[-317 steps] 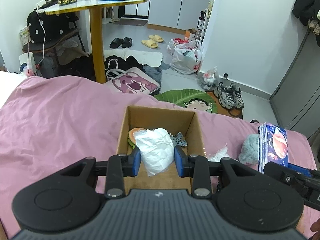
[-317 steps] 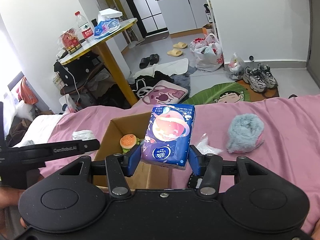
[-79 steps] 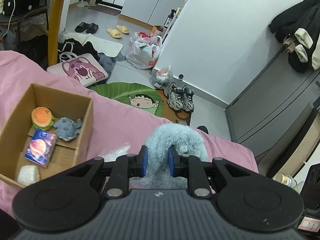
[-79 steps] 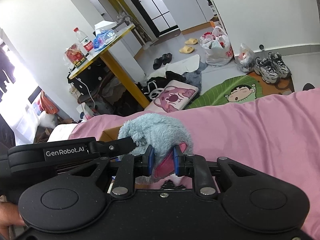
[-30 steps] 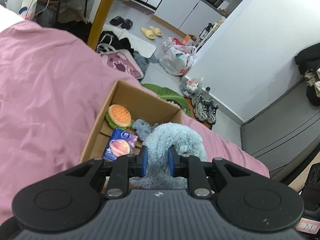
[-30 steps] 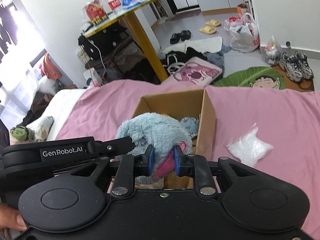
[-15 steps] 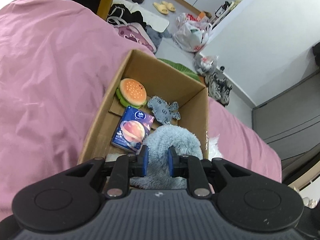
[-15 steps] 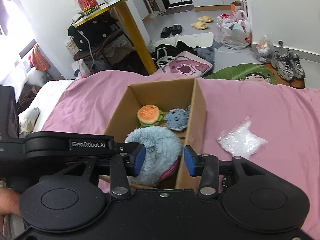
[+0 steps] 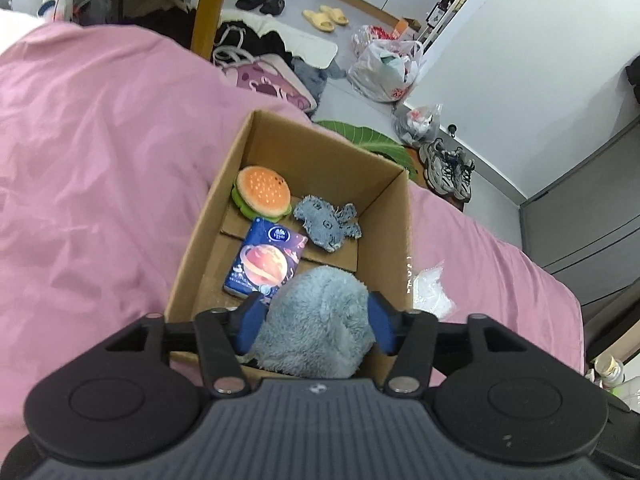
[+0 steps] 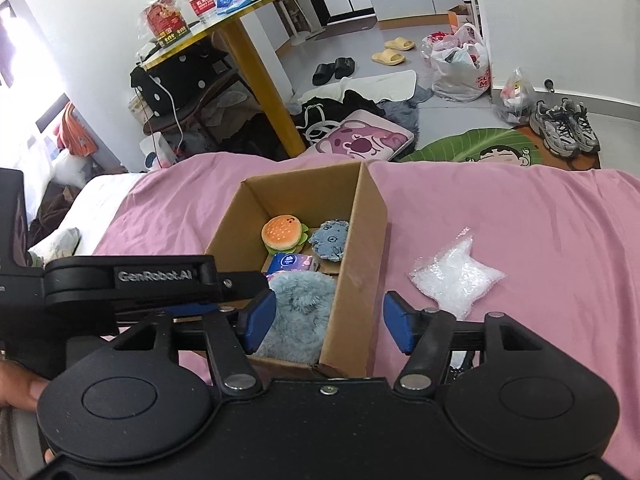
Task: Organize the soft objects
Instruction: 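Open both grippers to drop the grey plush into the box, then move right tool to the black heart patch while left tool approaches the plastic bag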
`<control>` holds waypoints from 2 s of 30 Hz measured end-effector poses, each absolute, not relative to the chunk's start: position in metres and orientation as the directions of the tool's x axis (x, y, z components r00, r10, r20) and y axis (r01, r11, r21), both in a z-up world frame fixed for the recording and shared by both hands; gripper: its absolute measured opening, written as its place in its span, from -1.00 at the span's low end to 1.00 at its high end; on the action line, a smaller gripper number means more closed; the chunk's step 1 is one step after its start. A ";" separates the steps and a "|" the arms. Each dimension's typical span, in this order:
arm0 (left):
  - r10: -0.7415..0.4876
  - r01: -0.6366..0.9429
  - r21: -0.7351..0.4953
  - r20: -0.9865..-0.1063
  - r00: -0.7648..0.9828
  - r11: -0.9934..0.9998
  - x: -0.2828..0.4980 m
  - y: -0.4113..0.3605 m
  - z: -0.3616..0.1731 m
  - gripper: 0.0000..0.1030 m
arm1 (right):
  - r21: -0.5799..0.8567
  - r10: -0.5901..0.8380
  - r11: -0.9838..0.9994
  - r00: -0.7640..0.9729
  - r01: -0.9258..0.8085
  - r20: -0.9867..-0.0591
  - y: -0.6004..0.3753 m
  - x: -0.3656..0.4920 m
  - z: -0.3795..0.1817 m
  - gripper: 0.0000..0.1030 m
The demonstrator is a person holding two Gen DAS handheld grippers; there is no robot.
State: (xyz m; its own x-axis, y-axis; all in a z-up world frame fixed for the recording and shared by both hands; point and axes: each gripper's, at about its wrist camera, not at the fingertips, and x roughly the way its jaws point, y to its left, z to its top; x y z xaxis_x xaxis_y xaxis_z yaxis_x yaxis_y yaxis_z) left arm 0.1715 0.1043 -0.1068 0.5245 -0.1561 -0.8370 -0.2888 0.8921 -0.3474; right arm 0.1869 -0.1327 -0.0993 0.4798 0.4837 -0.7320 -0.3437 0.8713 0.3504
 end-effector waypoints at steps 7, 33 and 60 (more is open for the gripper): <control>-0.106 -0.269 -0.305 -0.818 0.566 0.913 0.161 0.088 -0.084 0.56 | 0.370 0.493 0.869 0.509 -0.328 -0.706 -0.155 0.180 -0.091 0.50; 0.022 -0.250 -0.176 -0.775 0.631 0.952 0.117 0.021 -0.048 0.99 | 0.400 0.490 0.871 0.574 -0.286 -0.656 -0.254 0.162 -0.076 1.00; 0.036 -0.202 -0.122 -0.768 0.639 0.972 0.125 -0.031 -0.060 0.88 | 0.530 0.508 0.837 0.552 -0.135 -0.662 -0.275 0.166 -0.119 0.79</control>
